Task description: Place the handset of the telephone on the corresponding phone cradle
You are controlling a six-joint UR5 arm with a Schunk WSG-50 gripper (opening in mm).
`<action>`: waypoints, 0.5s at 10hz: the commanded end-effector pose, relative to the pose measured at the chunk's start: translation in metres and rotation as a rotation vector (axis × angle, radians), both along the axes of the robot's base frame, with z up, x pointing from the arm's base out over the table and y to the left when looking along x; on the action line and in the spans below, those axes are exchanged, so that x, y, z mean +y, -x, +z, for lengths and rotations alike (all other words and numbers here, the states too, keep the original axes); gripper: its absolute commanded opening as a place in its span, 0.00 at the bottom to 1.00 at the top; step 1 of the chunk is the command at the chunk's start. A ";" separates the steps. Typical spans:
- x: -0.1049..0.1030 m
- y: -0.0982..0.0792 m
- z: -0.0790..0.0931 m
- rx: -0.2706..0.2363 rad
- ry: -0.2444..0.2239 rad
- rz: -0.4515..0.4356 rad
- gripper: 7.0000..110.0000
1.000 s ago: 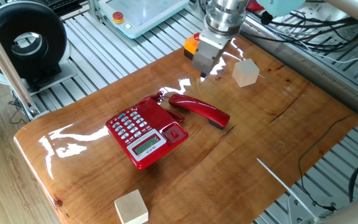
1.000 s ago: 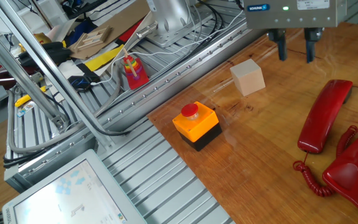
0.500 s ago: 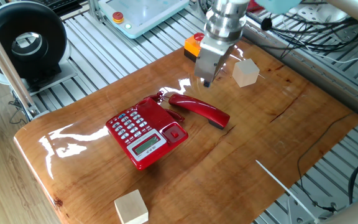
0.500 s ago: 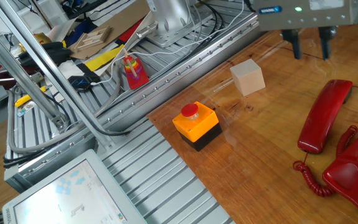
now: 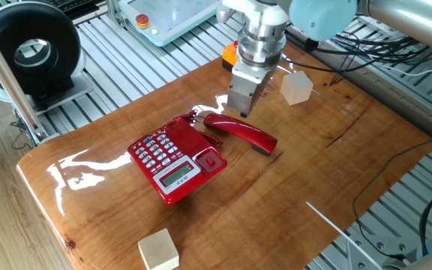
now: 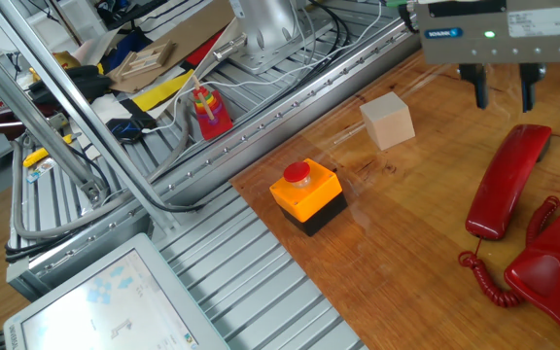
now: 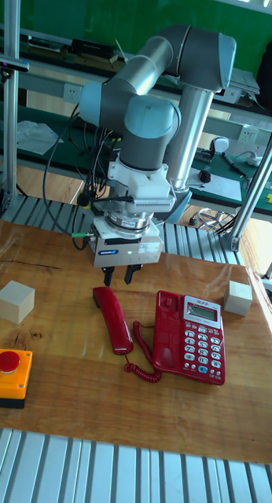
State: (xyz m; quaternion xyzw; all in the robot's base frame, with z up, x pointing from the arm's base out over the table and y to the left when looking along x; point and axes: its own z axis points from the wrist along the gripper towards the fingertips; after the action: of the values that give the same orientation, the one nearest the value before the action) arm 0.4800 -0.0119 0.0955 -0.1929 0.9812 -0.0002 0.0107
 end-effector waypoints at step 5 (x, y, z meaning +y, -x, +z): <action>0.006 0.004 -0.003 0.020 -0.019 -0.047 0.36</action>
State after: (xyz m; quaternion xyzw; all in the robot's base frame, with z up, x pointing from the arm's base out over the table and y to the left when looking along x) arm 0.4754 -0.0111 0.0911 -0.1832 0.9831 -0.0034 0.0021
